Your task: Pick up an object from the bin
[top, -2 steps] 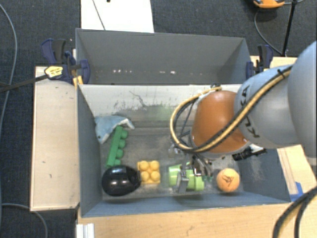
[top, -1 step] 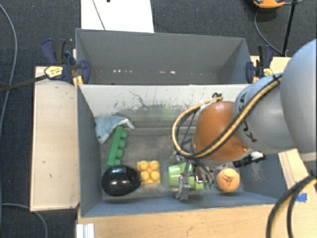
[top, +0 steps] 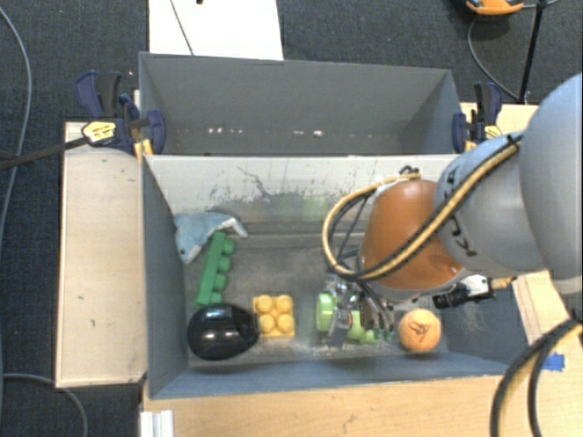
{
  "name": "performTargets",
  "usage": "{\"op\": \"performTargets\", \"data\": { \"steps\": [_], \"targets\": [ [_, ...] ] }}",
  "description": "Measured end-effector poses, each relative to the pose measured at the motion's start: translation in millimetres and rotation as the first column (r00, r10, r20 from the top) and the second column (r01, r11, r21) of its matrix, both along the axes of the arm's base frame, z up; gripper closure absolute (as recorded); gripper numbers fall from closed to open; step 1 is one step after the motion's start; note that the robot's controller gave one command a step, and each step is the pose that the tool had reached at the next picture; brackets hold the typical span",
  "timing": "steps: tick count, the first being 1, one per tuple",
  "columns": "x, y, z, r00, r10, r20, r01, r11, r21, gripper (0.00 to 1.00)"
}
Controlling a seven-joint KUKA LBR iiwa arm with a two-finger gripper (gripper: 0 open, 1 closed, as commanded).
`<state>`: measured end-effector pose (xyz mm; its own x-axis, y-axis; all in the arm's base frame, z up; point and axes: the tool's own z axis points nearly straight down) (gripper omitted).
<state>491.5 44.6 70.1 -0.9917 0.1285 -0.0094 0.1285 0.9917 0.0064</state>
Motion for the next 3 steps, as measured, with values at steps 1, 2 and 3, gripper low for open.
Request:
{"op": "performTargets", "data": {
  "steps": [1,2,3],
  "targets": [
    [0.0,0.0,0.0,1.000,0.000,0.000,0.000,1.000,0.000,1.00],
    [-0.9,0.0,2.9,1.000,-0.001,-0.002,0.001,1.000,0.000,1.00],
    [-2.5,-0.2,16.5,1.000,-0.001,-0.009,0.001,1.000,0.000,1.00]
  ]
}}
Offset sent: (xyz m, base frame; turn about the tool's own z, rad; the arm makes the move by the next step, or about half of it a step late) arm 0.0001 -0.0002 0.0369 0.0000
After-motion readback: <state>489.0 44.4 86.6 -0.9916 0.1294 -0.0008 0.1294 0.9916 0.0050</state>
